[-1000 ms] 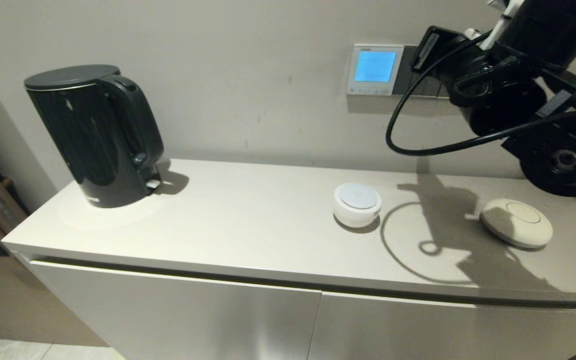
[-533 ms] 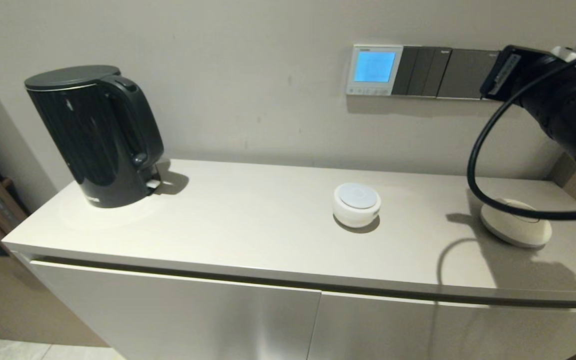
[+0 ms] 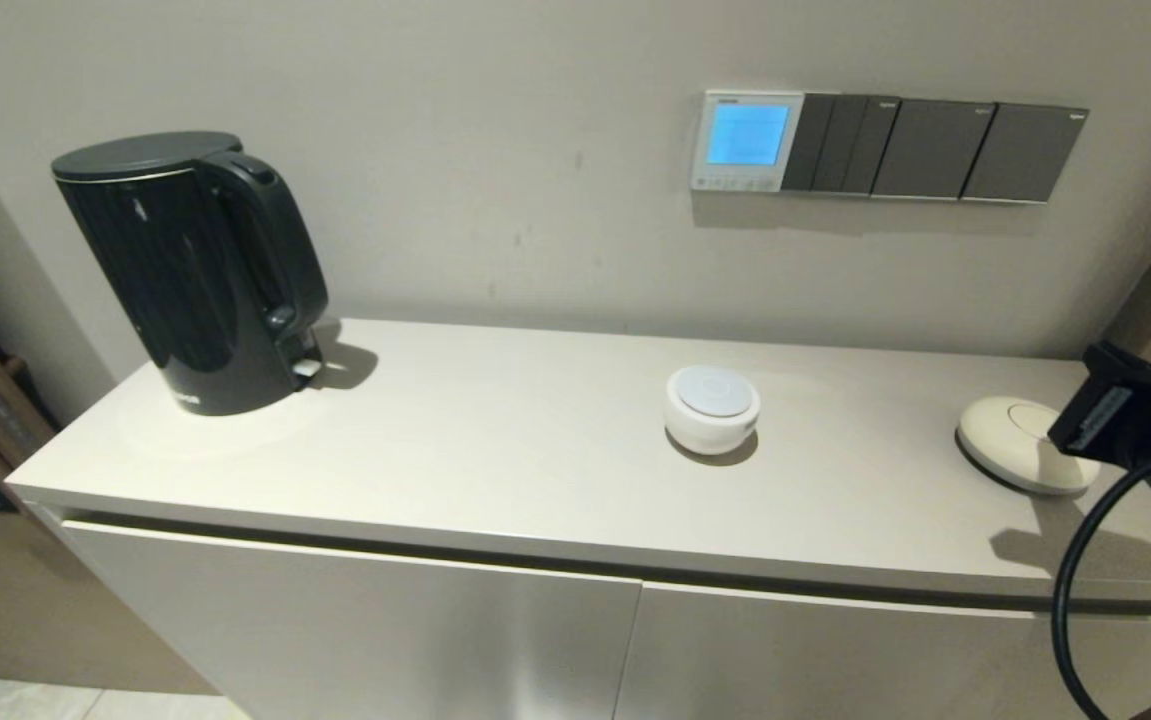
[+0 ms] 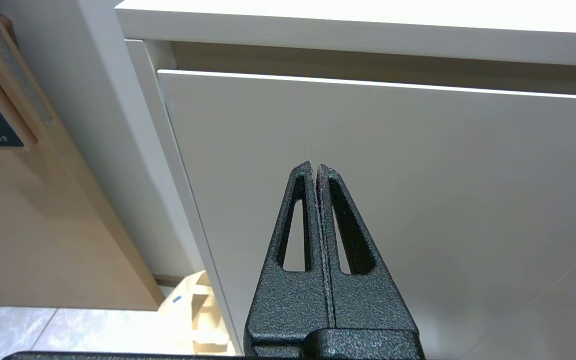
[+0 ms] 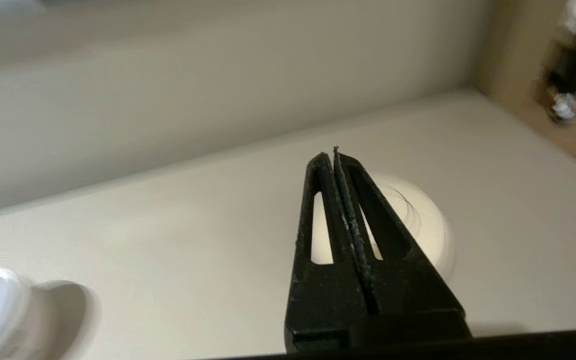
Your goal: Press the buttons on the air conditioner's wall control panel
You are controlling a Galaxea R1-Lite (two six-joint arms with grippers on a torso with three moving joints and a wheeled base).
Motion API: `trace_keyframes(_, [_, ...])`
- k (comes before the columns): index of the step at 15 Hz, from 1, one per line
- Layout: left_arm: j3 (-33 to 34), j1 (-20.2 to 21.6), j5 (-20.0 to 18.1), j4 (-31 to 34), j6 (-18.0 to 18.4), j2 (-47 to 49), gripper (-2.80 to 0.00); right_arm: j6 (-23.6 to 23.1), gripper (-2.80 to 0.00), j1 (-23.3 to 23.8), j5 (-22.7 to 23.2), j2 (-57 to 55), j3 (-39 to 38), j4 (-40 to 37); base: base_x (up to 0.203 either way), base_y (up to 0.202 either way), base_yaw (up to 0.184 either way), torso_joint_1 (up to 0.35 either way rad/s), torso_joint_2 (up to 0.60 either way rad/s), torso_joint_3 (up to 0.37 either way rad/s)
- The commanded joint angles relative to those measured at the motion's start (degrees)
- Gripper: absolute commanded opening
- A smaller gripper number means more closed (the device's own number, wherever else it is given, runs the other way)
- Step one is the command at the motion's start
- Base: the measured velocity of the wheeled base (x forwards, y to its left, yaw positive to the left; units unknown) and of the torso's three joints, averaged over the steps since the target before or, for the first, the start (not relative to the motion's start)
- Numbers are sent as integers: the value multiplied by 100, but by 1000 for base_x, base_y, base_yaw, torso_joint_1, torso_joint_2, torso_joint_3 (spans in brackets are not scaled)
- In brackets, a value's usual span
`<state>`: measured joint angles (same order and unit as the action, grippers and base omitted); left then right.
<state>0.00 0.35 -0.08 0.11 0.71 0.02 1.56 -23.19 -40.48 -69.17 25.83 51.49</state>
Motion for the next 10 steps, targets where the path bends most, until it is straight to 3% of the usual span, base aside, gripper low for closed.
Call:
trace_keyframes(1, [0, 5, -1, -2, 0, -2, -280, 253, -280, 313, -4, 146, -809, 134, 0, 0, 0, 0, 0, 0])
trace_keyframes(6, [0, 0, -1, -2, 0, 3, -280, 352, -280, 431, 6, 717, -1812, 153, 0, 0, 0, 0, 0, 0])
trace_keyframes(8, [0, 0, -1, -2, 0, 2, -280, 354, -280, 722, 54, 871, -2013, 149, 0, 0, 0, 0, 0, 0])
trace_keyframes(10, [0, 8, -1, -2, 0, -2, -280, 373, -280, 1121, 404, 1178, -2181, 119, 0, 0, 0, 0, 0, 0])
